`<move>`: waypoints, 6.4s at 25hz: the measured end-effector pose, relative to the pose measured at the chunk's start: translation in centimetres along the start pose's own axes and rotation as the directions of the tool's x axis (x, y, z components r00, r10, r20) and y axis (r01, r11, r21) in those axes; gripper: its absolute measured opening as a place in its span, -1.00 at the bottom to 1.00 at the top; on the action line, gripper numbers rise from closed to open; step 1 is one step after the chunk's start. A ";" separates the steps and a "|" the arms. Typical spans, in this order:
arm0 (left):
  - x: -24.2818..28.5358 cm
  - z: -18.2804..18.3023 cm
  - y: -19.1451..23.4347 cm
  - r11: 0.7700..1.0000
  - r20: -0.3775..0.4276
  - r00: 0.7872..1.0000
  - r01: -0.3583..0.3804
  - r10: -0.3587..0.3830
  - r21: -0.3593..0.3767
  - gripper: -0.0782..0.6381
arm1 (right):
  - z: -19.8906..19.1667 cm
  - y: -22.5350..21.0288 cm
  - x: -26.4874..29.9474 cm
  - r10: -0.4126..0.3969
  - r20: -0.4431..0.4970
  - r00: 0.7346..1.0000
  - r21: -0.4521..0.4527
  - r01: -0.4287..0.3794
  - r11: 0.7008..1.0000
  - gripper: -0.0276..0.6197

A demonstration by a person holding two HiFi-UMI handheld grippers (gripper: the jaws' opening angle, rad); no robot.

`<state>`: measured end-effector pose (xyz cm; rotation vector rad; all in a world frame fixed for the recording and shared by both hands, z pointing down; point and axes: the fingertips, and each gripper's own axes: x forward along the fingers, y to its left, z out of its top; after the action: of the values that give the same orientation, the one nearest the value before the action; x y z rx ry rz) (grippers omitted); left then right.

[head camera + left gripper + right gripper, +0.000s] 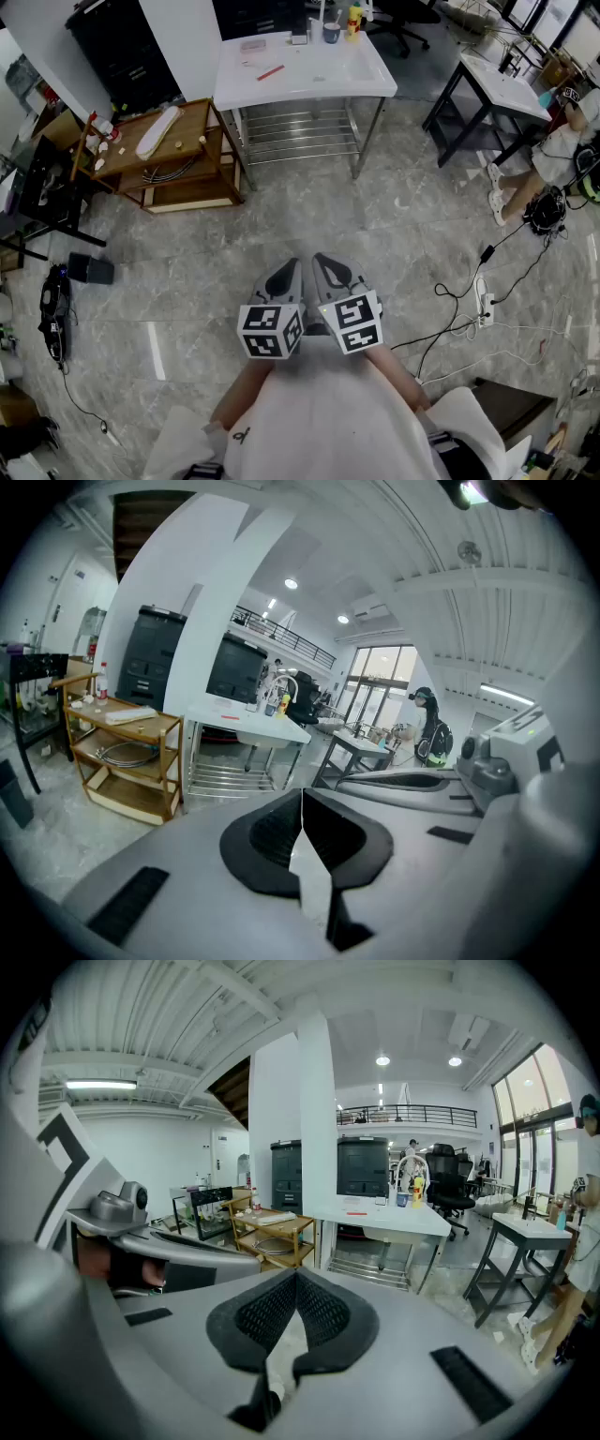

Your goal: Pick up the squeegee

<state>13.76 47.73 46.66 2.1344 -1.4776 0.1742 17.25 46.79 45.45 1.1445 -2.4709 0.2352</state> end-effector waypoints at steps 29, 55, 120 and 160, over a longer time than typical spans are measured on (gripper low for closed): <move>9.3 6.7 7.9 0.999 -0.028 0.998 0.049 -0.049 -0.007 -0.70 | 4.3 -3.7 11.4 -0.027 -0.041 0.999 0.047 0.028 0.999 -0.83; 12.6 10.1 13.9 0.997 -0.045 0.996 0.080 -0.079 0.012 -0.70 | 6.3 -3.9 18.5 -0.046 -0.061 0.997 0.082 0.051 0.995 -0.83; 17.1 11.7 18.6 0.999 -0.059 0.998 -0.034 0.032 -0.033 -0.70 | 7.1 -7.1 25.3 0.060 -0.071 0.996 0.114 -0.052 0.992 -0.83; 36.7 20.4 19.0 0.992 -0.074 0.991 -0.116 0.112 -0.048 -0.70 | 11.8 -23.9 38.1 0.198 -0.088 0.976 0.116 -0.187 0.975 -0.83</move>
<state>7.14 2.25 50.43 1.9827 -1.5465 0.2476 9.85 1.24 50.72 0.9096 -2.5069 0.4748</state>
